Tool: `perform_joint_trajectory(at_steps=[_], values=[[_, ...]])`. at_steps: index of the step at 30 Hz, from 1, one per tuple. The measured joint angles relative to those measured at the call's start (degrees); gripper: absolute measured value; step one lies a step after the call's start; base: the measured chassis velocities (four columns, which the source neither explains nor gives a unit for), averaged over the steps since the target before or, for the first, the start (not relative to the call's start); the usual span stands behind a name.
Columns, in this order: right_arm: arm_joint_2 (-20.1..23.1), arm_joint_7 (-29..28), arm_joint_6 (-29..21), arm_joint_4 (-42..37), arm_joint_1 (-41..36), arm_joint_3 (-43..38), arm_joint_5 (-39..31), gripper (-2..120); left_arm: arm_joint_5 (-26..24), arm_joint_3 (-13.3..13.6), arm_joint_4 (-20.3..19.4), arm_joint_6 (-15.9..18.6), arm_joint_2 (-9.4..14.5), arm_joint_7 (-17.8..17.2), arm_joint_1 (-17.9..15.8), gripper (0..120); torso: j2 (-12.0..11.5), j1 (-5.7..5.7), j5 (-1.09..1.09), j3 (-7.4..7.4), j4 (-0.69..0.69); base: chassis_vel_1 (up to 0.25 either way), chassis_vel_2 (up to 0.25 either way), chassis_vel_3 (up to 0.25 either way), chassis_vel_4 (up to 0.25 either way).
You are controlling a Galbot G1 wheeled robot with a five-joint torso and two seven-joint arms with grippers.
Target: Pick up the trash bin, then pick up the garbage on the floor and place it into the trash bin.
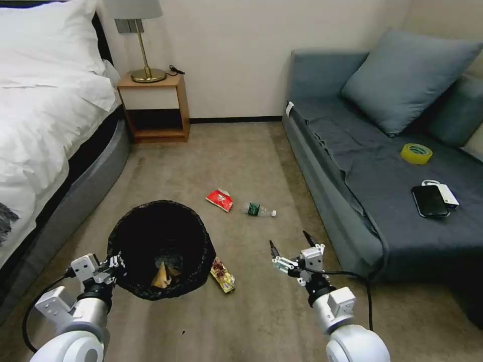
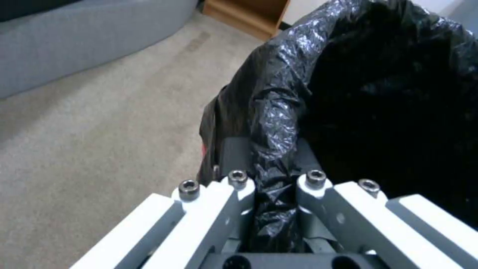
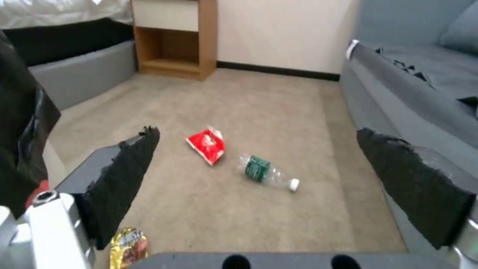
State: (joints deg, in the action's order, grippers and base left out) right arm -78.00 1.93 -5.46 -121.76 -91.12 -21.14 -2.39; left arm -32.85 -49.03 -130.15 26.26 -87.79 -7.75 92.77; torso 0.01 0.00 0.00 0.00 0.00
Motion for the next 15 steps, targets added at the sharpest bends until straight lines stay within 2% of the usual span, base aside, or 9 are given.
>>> perform_joint_trajectory(at_steps=[15], values=[[-0.4, 1.2, 0.0, 0.1, 0.3, 0.6, -0.2, 100, -0.5, -0.2, 0.2, -0.1, 0.3, 0.0, -0.4, 4, 0.0, 0.0, 0.0, 0.0, 0.0, 0.0, 0.0, 0.0, 0.0]])
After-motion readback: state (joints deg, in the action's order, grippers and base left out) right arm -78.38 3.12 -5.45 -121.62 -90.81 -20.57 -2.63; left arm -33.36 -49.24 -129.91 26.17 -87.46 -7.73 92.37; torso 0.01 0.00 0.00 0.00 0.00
